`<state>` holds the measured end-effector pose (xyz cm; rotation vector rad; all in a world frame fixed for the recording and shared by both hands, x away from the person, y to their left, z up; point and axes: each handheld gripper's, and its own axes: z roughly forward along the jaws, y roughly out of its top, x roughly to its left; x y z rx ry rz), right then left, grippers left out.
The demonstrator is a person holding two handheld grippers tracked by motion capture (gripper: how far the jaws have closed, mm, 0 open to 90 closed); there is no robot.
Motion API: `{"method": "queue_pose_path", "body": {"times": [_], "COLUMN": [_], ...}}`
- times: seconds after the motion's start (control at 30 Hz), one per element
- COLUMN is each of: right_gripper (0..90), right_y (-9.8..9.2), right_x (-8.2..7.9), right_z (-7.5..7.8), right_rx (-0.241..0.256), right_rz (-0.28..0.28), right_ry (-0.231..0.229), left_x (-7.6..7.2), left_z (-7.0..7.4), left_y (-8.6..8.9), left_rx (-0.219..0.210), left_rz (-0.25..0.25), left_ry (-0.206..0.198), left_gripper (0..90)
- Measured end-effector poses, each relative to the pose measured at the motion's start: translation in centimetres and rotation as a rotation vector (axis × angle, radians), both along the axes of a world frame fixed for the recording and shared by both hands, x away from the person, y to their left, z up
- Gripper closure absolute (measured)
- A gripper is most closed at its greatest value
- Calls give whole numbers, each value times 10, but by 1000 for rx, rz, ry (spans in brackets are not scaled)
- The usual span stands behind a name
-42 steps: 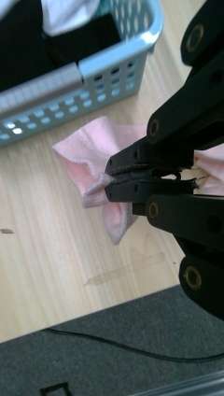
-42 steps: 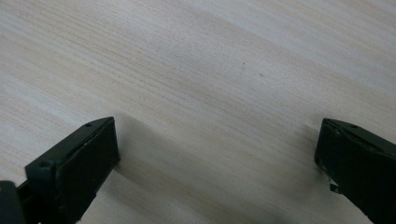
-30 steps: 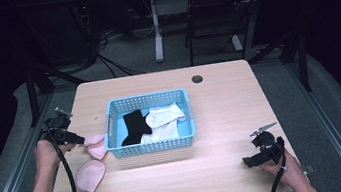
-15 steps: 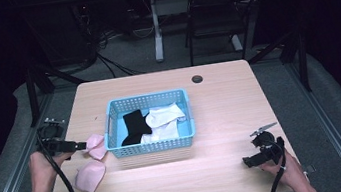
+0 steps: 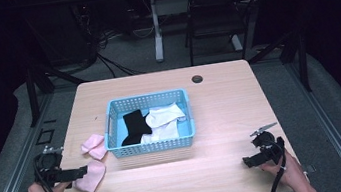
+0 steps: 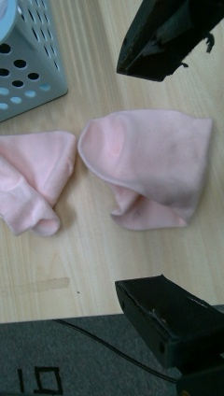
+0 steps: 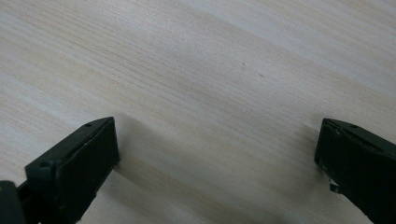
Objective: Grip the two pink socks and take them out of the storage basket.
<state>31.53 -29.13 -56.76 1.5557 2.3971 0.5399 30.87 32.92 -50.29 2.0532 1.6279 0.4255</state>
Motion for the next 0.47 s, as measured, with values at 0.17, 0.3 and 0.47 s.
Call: {"method": "queue_pose_path", "body": {"times": [0.17, 0.3, 0.47], "right_gripper": [0, 0, 0], "right_y": [0, 0, 0], "right_x": [0, -1, 0], "right_z": [0, 0, -1], "right_rx": [0, 1, 4], "right_rz": [-1, -4, -5], "right_ry": [0, -6, -10], "left_x": [-17, -23, -19], "left_z": [-10, -25, -27], "left_y": [1, -2, -2], "left_rx": [-8, -18, -17], "left_rz": [20, -1, -3], "left_ry": [-23, 17, 22], "left_gripper": [0, 0, 0]}}
